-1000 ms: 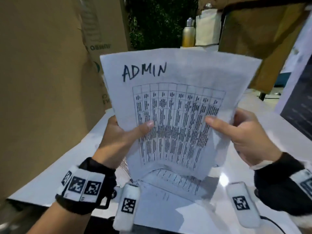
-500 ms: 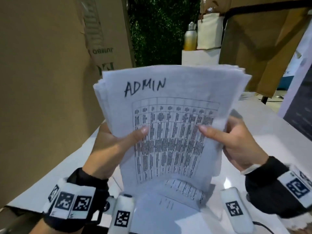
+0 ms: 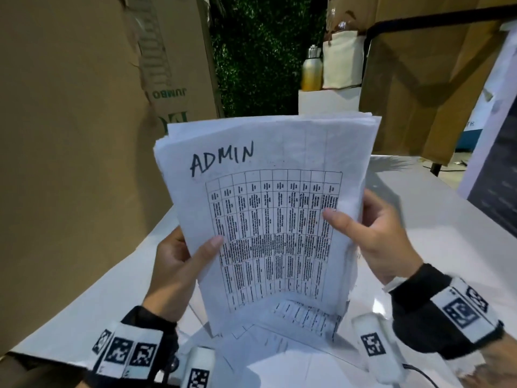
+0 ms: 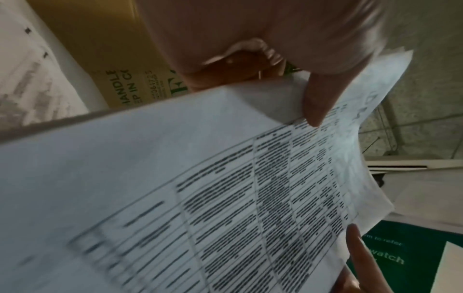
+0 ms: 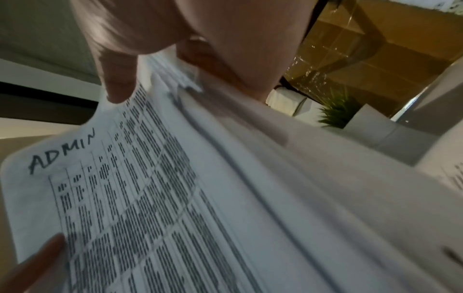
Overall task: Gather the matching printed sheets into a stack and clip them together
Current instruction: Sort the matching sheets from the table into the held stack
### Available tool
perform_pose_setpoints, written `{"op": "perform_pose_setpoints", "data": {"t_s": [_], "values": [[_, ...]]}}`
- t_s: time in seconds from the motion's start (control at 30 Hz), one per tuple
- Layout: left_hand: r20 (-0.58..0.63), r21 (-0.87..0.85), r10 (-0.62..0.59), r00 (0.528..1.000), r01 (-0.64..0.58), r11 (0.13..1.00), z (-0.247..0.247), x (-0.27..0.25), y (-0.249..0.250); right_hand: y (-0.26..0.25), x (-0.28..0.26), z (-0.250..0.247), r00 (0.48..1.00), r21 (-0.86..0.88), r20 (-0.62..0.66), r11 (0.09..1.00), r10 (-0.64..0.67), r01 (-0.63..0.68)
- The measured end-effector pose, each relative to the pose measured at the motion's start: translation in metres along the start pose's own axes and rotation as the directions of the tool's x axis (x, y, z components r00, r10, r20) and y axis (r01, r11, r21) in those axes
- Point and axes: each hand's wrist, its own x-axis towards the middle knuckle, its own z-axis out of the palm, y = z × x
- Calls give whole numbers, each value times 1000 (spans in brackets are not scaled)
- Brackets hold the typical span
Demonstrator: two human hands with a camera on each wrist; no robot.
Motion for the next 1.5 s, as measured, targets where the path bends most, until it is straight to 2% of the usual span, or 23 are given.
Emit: {"op": "perform_pose_setpoints", "data": {"t_s": [0.1, 0.17, 0.23, 0.3, 0.37, 0.43, 0.5, 0.6, 0.67, 0.7, 0.8, 0.83, 0.9, 0.97, 1.07, 1.13, 1.2, 1.27, 1.33, 1.43, 1.5], "values": [[10, -63, 39, 999, -38, 997, 5, 9, 15, -16, 8, -2, 996, 109, 50, 992, -77, 71], [1, -83, 51, 999, -51, 995, 14, 15, 26, -22, 12, 6, 996, 132, 53, 989, -77, 70], [-33, -81, 59, 998, -61, 995, 23, 22, 34, -28, 14, 16, 998, 112, 26, 992, -57, 54], [-82, -52, 80, 993, -85, 995, 31, 28, 44, -35, 17, 22, 994, 61, -23, 993, -104, 105], [-85, -73, 129, 988, -135, 988, 33, 30, 54, -43, 19, 23, 983, 58, -57, 983, -173, 176], [-62, -76, 180, 982, -185, 980, 29, 29, 59, -43, 18, 22, 980, 89, -70, 977, -187, 193], [11, -38, 186, 982, -185, 982, 21, 24, 54, -36, 14, 21, 992, 107, -49, 987, -113, 118], [87, 136, 42, 995, -53, 989, 4, 13, 29, -19, 5, 17, 997, 84, 32, 994, 68, -70], [125, 320, -115, 986, 70, 945, -5, 2, 10, -7, 0, 14, 977, -81, 78, 978, 197, -190], [154, 409, -168, 974, 92, 908, -8, -3, 2, -3, -3, 13, 958, -183, 135, 957, 251, -225], [153, 511, -243, 958, 134, 849, -13, -10, -7, 1, -9, 9, 893, -310, 316, 925, 320, -222], [141, 507, -248, 958, 146, 850, -14, -9, -8, 1, -8, 5, 877, -304, 339, 922, 340, -240], [92, 491, -249, 964, 174, 854, -16, -6, -4, 3, -1, -6, 875, -336, 289, 897, 389, -288], [36, 432, -260, 965, 220, 875, -19, -3, 3, 14, 10, -27, 866, -395, 150, 832, 476, -389], [-52, 363, -308, 950, 305, 880, -27, -7, 8, 37, 24, -64, 800, -614, -67, 607, 596, -504], [-107, 252, -399, 911, 413, 875, -32, -16, 8, 51, 28, -86, 791, -747, -169, 447, 588, -492], [-109, 127, -527, 843, 537, 834, -36, -29, 5, 61, 32, -98, 769, -795, -233, 338, 596, -503], [-93, 73, -607, 789, 613, 787, -39, -44, 0, 66, 38, -101, 711, -771, -276, 292, 647, -565], [-122, 105, -624, 772, 635, 765, -42, -54, -7, 70, 43, -98, 673, -752, -288, 274, 681, -600], [-209, 207, -596, 775, 631, 748, -47, -63, -14, 78, 52, -88, 705, -814, -248, 252, 665, -523], [-253, 240, -588, 768, 639, 731, -50, -65, -16, 84, 58, -83, 735, -889, -217, 180, 642, -420]]}}
